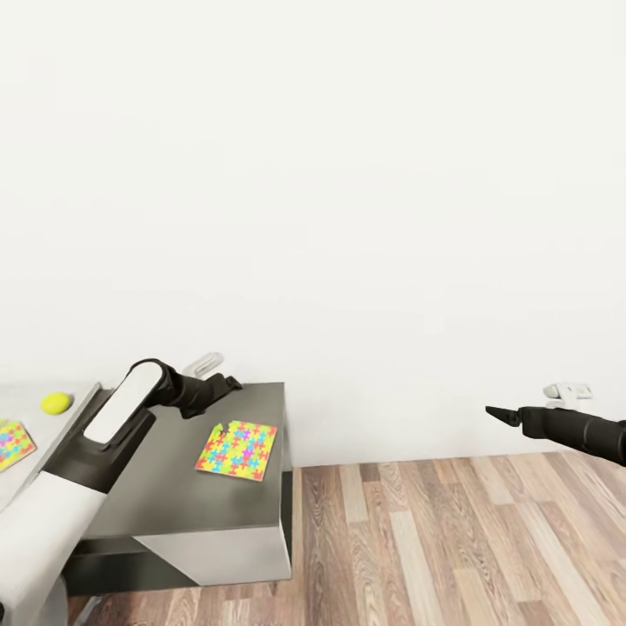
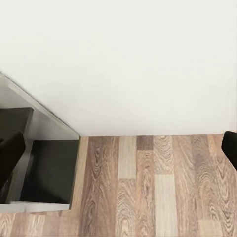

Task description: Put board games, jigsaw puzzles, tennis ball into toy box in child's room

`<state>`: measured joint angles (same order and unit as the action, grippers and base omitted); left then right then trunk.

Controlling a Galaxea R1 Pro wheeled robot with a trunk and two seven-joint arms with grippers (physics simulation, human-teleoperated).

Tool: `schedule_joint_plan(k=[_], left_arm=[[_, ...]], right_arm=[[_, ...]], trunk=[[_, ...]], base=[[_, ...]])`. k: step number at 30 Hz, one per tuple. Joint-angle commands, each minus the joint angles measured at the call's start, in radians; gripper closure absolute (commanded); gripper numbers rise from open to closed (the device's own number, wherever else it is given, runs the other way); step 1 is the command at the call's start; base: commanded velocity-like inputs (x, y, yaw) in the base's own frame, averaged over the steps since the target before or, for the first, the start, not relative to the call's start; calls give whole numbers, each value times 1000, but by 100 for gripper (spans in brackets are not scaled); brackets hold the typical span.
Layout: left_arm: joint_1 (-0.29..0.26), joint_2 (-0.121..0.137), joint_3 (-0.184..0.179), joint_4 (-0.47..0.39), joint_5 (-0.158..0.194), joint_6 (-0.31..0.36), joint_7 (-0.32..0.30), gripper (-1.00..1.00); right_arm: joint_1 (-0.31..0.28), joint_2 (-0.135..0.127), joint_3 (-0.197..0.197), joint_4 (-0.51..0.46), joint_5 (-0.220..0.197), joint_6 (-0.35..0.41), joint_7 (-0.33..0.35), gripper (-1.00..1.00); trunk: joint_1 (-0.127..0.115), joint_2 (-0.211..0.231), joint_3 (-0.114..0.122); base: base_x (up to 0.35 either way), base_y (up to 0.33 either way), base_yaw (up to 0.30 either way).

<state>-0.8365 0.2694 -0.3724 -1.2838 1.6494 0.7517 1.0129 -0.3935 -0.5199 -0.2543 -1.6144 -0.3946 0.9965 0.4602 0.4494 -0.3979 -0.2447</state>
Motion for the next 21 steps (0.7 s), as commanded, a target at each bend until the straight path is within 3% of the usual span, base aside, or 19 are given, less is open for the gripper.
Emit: schedule_joint_plan(k=[1,7,14,18,19,21], left_arm=[[-1,0,-2,0,6,1,7,-100],[0,-2,-5,6,0,2,-3,-100],[0,-6,-9,32,-2,3,-26,-100],[-1,-5,-10,84,-6,2,-61,-100],[-1,0,-6,113,-16,11,-72,-100],[-4,0,-6,142,-21,15,-75,-100]], right_arm=[[-1,0,-1,-1,7,4,9,-100],[-1,0,-3,0,10,-1,7,-100],[-1,1,-2,1,39,-32,-2,-100],[-1,35,-1,0,63,-59,-3,-100],[-1,75,4,0,68,-59,-3,-100],[0,89,28,0,69,-57,-2,-100]], trunk=[[1,-2,-2],[1,-2,-2],[1,-2,-2],[1,-2,-2],[1,-2,-2],[1,-2,-2]], base=[[0,0,283],[30,9,119],[255,89,14],[234,79,2],[54,18,0],[31,10,0]])
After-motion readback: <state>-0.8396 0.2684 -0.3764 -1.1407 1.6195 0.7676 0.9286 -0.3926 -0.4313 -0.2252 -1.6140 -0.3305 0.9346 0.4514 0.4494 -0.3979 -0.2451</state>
